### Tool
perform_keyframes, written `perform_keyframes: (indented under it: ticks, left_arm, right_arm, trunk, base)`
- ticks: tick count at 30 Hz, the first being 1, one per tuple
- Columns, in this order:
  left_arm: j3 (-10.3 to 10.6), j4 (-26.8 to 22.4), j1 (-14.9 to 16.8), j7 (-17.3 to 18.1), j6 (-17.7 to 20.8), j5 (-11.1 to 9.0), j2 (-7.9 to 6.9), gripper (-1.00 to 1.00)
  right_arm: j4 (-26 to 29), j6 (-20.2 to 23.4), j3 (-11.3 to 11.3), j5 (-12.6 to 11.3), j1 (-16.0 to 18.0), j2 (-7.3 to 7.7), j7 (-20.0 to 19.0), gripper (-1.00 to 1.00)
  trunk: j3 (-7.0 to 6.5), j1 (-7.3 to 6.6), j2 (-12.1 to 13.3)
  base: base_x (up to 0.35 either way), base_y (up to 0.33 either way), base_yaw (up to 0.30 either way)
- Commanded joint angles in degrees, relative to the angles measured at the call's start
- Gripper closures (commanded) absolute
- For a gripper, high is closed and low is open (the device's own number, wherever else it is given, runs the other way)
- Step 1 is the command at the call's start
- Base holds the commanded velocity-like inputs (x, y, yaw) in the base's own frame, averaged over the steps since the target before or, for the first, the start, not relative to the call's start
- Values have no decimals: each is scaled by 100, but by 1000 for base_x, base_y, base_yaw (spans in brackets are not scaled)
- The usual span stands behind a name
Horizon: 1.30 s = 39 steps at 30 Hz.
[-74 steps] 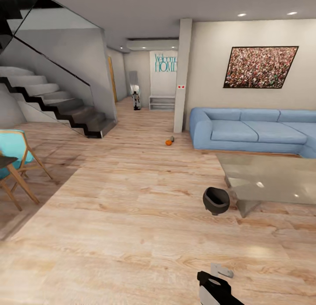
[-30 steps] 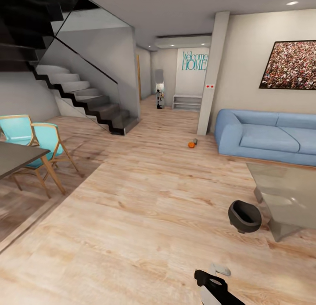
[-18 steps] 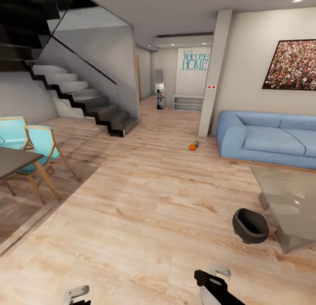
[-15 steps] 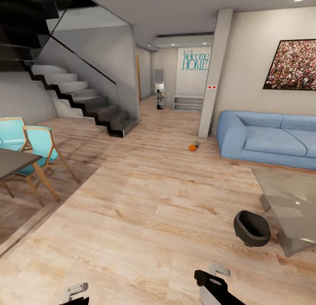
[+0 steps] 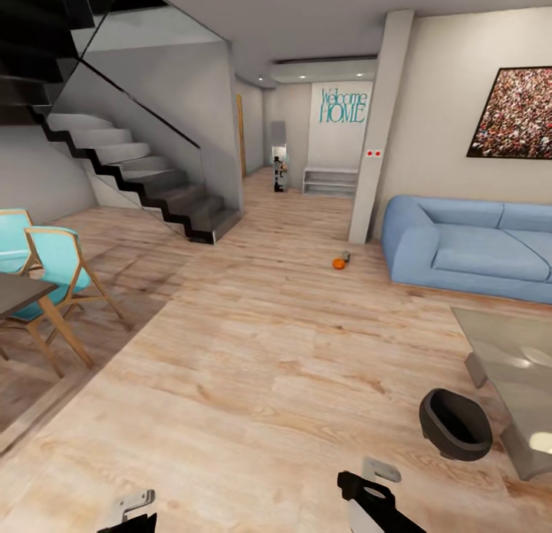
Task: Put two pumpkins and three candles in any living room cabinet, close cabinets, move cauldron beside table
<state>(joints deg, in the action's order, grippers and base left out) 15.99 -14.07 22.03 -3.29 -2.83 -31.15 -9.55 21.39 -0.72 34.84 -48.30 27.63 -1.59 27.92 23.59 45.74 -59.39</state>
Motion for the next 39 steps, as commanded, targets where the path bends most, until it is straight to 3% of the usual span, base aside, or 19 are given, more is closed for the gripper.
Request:
perform_keyframes:
  ticks: [1, 7, 12, 39]
  left_arm:
    - [48, 2, 3, -30, -52, -40, -3, -100]
    - [29, 38, -4, -31, -189, -45, 5, -100]
    - [47, 84, -7, -27, -575, -78, 2, -100]
    - [62, 211, -28, -22, -882, -81, -3, -100]
  right_arm:
    - [5, -11, 49, -48, 6, 6, 38, -100]
    - [-3, -38, 42, -55, 6, 36, 30, -100]
    - [-7, -351, 46, -85, 6, 51, 20, -100]
    - [-3, -429, 41, -83, 6, 45, 11, -100]
  trunk:
    - [6, 4, -3]
    - [6, 4, -3]
    - [6, 4, -3]
    - [6, 4, -3]
  base:
    - [333, 0, 0]
    - [333, 0, 0]
    - [333, 0, 0]
    - [333, 0, 0]
